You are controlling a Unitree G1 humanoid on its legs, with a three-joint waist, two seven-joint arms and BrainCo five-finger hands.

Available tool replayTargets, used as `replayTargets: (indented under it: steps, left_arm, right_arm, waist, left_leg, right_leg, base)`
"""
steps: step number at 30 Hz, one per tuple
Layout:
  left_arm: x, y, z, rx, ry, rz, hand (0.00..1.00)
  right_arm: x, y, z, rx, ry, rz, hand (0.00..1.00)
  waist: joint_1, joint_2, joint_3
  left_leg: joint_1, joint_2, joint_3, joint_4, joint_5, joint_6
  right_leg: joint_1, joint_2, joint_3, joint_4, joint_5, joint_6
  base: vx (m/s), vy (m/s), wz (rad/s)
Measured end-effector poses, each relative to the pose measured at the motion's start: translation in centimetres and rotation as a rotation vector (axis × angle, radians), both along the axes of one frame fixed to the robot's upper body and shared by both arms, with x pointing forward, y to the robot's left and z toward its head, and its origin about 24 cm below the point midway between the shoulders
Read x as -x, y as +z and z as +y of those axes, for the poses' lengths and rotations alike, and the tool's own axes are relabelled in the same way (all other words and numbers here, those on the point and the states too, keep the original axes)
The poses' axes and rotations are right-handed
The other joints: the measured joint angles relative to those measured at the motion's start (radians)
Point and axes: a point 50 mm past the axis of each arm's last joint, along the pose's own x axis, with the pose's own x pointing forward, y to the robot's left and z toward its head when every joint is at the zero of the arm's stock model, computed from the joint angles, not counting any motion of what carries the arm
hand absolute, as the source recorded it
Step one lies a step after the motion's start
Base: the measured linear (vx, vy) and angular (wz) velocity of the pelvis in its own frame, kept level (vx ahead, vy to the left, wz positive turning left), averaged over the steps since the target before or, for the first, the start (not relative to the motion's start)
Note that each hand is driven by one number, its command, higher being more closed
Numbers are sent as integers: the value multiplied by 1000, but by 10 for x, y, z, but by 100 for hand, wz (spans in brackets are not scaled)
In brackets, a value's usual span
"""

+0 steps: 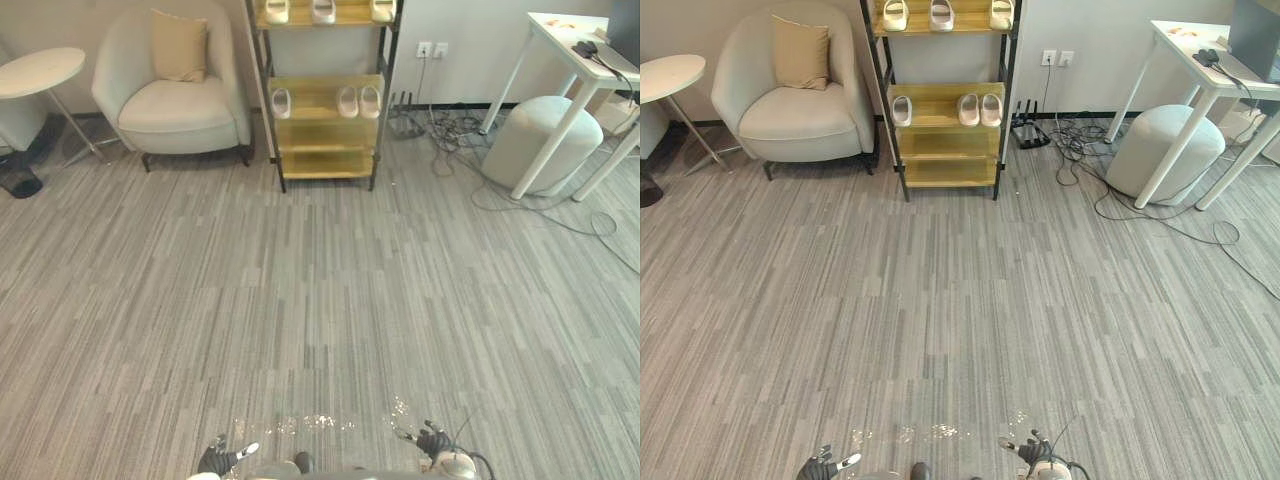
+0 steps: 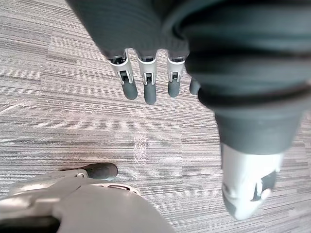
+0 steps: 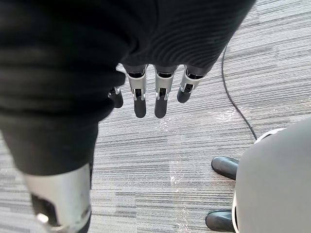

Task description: Organize the slippers on the shoe rack

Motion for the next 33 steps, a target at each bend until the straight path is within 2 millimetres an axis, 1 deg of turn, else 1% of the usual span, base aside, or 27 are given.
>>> replayTargets:
  steps: [2,3,4,5,6,8,9,10,12,13,14,16,17,18,19,20,21,22,24,25,26,27,28,29,31,32,33]
  left_arm:
    - [-2,0,0,-3,-1,-4,0]
    - [-4,1,0,-5,-1,-10,0]
    - [-6,1,-1,-3,0,-14,0]
    - [-7,1,-1,-2,0,-16,0]
    - [-10,1,-4,2,3,-25,0]
    - [-13,1,-9,14,44,-40,0]
    - [-13,1,-11,21,55,-41,0]
    - [-13,1,-11,25,67,-42,0]
    - [-14,1,-11,27,71,-51,0]
    - [-16,2,-11,28,74,-59,0]
    - [-16,2,-10,29,77,-60,0]
    - [-15,2,-11,32,80,-57,0]
    - [-11,1,-10,33,89,-46,0]
    - [-13,3,-2,12,86,-53,0]
    - [-16,4,2,2,82,-59,0]
    - [-19,5,5,-4,78,-65,0]
    - [-21,6,4,-3,77,-67,0]
    - [-21,6,4,-3,75,-68,0]
    - [-23,6,6,-9,65,-69,0]
    - [-23,7,7,-13,53,-70,0]
    - [-23,7,8,-18,42,-68,0]
    - [-23,7,8,-23,27,-65,0]
    - [-24,7,8,-23,26,-69,0]
    - [-26,8,8,-21,26,-76,0]
    - [-31,9,5,-16,23,-87,0]
    - [-35,9,3,-11,20,-96,0]
    - [-38,10,2,-8,19,-104,0]
  right_arm:
    - [1,0,-1,-1,-15,-2,0]
    - [0,0,-2,-6,-32,-6,0]
    - [0,1,-3,-7,-41,-11,0]
    - [-1,1,-5,-7,-50,-15,0]
    - [-3,2,-9,3,-52,-21,0]
    - [-8,5,-15,18,-48,-36,0]
    - [-9,5,-17,23,-46,-36,0]
    - [-9,6,-18,32,-31,-34,0]
    - [-9,6,-18,33,-32,-33,0]
    - [-9,5,-18,35,-33,-29,0]
    - [-9,6,-19,38,-34,-27,0]
    - [-10,6,-20,41,-32,-26,0]
    - [-12,6,-17,37,-22,-30,0]
    - [-16,5,-5,10,-8,-37,0]
    - [-20,5,3,-7,0,-46,0]
    - [-25,6,9,-23,5,-59,0]
    - [-25,6,11,-26,9,-60,0]
    - [-25,6,13,-28,22,-58,0]
    - [-26,6,17,-36,53,-61,0]
    - [-28,7,18,-38,61,-69,0]
    - [-29,7,19,-39,67,-75,0]
    - [-30,8,19,-39,68,-78,0]
    - [-32,8,18,-38,70,-82,0]
    - [-35,9,19,-35,77,-89,0]
    - [-43,13,17,-27,93,-110,0]
    - [-49,16,15,-18,99,-129,0]
    - [-51,17,13,-12,104,-134,0]
  waist:
    - [-6,-1,3]
    - [-5,1,10]
    - [-5,11,19]
    - [-6,17,24]
    - [-5,30,41]
    - [7,69,63]
    - [10,77,67]
    - [15,79,70]
    - [26,70,75]
    - [30,62,78]
    - [34,58,79]
    - [41,63,78]
    - [50,51,77]
    - [50,19,77]
    - [51,-2,78]
    - [61,-14,83]
    - [74,-15,82]
    - [82,-17,81]
    - [81,-25,82]
    - [79,-25,84]
    - [76,-27,85]
    - [70,-31,83]
    - [67,-30,84]
    - [60,-25,84]
    - [52,-10,92]
    - [47,-1,98]
    - [45,3,100]
  left_leg:
    - [-35,8,8,70,-42,11]
    - [-95,23,16,198,-100,8]
    - [-157,45,31,337,-148,-2]
    - [-190,58,43,416,-165,-8]
    - [-287,100,81,636,-174,-13]
    - [-405,186,119,912,-158,-17]
    - [-421,202,120,952,-168,-15]
    - [-458,215,114,972,-195,-17]
    - [-482,207,108,865,-200,-20]
    - [-483,180,107,710,-188,-18]
    - [-481,149,101,535,-144,-26]
    - [-455,126,72,345,-65,-44]
    - [-447,108,79,340,29,7]
    - [-458,84,89,371,-15,29]
    - [-470,75,90,405,-50,38]
    - [-465,76,94,457,-100,40]
    - [-441,82,101,483,-133,49]
    - [-394,89,116,494,-162,57]
    - [-300,92,125,494,-215,59]
    - [-258,91,128,485,-238,57]
    - [-217,91,130,471,-249,58]
    - [-155,92,129,438,-256,55]
    - [-114,96,128,407,-256,55]
    - [-74,111,126,375,-255,52]
    - [-33,139,117,335,-250,45]
    - [-16,151,107,310,-245,35]
    - [-2,158,105,286,-239,25]
  right_leg:
    - [-2,1,-1,0,-1,0]
    - [-3,1,-1,0,-1,-1]
    - [-2,3,0,1,-7,-10]
    - [-1,4,1,1,-11,-15]
    - [4,5,5,8,-17,-26]
    - [32,21,27,22,-26,-37]
    - [42,21,35,23,-26,-36]
    - [53,5,55,27,-34,-40]
    - [49,-31,70,36,-48,-25]
    - [46,-64,78,38,-67,-5]
    - [46,-94,84,40,-83,21]
    - [35,-114,92,51,-106,58]
    - [36,-132,98,59,-126,83]
    - [39,-160,96,71,-133,89]
    - [38,-175,88,88,-136,97]
    - [30,-190,85,164,-140,111]
    - [-5,-204,94,290,-152,129]
    - [-60,-230,108,481,-156,141]
    - [-181,-264,121,860,-142,164]
    - [-234,-280,104,985,-143,154]
    - [-268,-301,57,1061,-150,126]
    - [-297,-331,-32,1072,-176,78]
    - [-313,-339,-96,1032,-194,53]
    - [-342,-328,-159,932,-207,33]
    - [-404,-283,-201,710,-193,31]
    - [-434,-262,-198,588,-145,37]
    - [-452,-245,-192,459,-77,46]
  base:
    - [-25,-38,2]
    - [-39,-21,1]
    - [-35,-14,-2]
    - [-41,16,-6]
    - [-25,22,-12]
    - [25,27,-24]
    - [154,61,-36]
    - [189,99,-38]
    - [161,133,-35]
    - [270,253,-21]
    - [304,279,-12]
    - [270,242,-15]
    - [326,265,-18]
    - [346,244,-9]
    - [386,204,0]
    - [387,199,-5]
    - [461,255,-20]
    - [381,218,-25]
    - [404,170,-20]
    - [418,121,-14]
    - [430,76,-8]
    - [434,41,-1]
    - [502,3,4]
    - [411,-41,6]
    - [366,-106,13]
    - [415,-155,28]
    - [440,-178,40]
